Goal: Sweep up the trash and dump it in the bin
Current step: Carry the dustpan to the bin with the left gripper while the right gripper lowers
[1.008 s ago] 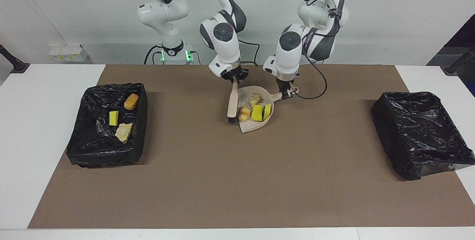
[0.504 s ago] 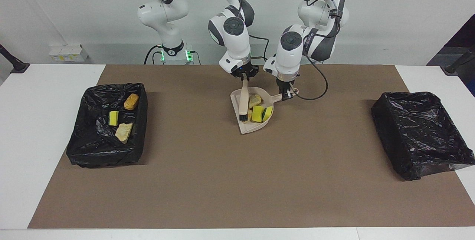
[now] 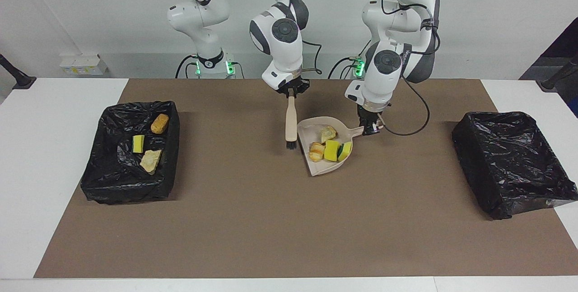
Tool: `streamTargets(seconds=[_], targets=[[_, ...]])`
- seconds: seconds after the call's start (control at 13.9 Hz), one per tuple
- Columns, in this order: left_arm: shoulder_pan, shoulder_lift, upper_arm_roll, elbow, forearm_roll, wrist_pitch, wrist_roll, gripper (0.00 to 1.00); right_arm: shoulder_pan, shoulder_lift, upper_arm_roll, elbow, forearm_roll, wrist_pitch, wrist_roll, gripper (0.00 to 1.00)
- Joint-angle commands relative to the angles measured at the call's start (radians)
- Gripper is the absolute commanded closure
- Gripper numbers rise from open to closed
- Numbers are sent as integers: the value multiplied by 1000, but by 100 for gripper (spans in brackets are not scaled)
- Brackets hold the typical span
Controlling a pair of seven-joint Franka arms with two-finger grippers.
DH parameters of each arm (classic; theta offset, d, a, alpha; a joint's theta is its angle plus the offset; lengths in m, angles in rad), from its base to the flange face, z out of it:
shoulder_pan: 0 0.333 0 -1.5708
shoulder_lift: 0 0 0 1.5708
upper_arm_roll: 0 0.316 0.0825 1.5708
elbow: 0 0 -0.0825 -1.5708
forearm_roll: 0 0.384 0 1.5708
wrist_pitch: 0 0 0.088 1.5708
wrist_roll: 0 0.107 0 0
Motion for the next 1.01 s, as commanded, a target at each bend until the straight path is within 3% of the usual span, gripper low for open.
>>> streamTargets(seconds=[0.0,0.22,0.43,0.58,0.94], targets=[[64,9,-5,100,1,-107,55,100,0,1,11,5,25,0,-10,100],[129,23,-5,197,-16,-182,104,100,87,45,13,7,43,45,59,100],[173,95,-2,320,-16,-253,103,100,141,73,14,31,49,80,93,100],[195,122,-1,372,-7,-275,104,100,196,165,14,82,57,83,146,100],[258,188,1,509,21,-369,193,100,251,214,13,39,56,122,166,100]])
